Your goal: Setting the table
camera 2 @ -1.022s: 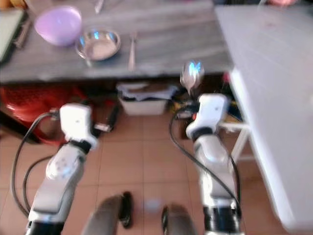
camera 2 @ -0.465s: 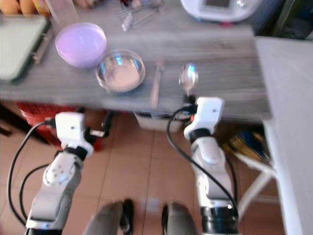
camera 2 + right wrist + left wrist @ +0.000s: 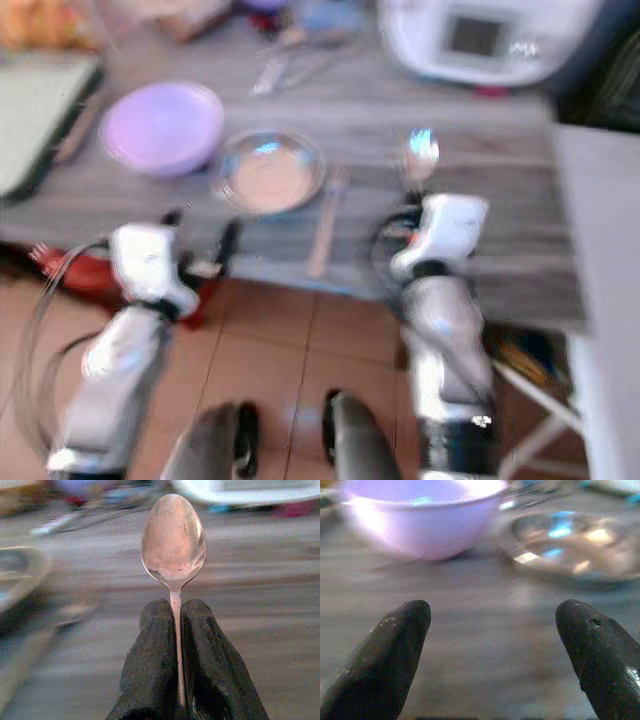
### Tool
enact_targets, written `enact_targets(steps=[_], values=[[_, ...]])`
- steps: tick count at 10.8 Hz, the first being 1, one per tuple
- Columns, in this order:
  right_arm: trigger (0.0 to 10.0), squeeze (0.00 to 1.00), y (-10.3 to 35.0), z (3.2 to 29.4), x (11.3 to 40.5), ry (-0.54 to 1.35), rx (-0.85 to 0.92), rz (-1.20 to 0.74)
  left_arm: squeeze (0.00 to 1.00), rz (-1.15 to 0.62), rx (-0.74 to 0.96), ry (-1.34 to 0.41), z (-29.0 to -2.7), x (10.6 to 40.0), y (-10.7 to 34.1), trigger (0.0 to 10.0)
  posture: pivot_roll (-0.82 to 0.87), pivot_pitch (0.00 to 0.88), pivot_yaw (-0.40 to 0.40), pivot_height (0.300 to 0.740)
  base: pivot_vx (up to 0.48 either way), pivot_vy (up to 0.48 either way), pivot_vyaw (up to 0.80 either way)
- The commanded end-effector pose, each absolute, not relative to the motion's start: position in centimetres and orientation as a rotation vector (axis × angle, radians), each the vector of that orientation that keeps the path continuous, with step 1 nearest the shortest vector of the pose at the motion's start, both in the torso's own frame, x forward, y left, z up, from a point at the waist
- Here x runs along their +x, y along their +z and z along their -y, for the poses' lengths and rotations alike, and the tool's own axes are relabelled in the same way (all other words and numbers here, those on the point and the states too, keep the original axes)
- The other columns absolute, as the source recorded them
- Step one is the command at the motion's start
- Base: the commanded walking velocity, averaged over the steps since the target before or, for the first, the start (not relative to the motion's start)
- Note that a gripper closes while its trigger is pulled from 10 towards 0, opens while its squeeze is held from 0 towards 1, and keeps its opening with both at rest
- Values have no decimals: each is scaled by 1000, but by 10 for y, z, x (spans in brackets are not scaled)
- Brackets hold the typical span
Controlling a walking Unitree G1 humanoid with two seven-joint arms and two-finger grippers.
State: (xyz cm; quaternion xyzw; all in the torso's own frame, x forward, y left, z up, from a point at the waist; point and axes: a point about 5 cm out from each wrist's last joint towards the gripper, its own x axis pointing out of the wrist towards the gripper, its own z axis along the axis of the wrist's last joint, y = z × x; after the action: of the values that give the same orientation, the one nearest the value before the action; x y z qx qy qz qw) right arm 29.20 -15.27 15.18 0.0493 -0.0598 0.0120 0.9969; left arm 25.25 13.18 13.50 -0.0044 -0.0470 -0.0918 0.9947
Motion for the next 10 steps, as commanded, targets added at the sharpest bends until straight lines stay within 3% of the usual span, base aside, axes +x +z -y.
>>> enact_targets(steps=[1,6,10], values=[[10000,0,150,163,290,-16,91,118,0,99,-20,-191,-131,249,136,10000,-18,236,23,740,0,0,0],[10000,0,143,163,299,-30,204,41,0,57,66,-86,-154,242,128,10000,-6,240,23,740,0,0,0],[10000,0,128,146,300,13,302,-93,0,37,82,-85,-158,237,123,10000,-5,235,20,740,0,0,0]])
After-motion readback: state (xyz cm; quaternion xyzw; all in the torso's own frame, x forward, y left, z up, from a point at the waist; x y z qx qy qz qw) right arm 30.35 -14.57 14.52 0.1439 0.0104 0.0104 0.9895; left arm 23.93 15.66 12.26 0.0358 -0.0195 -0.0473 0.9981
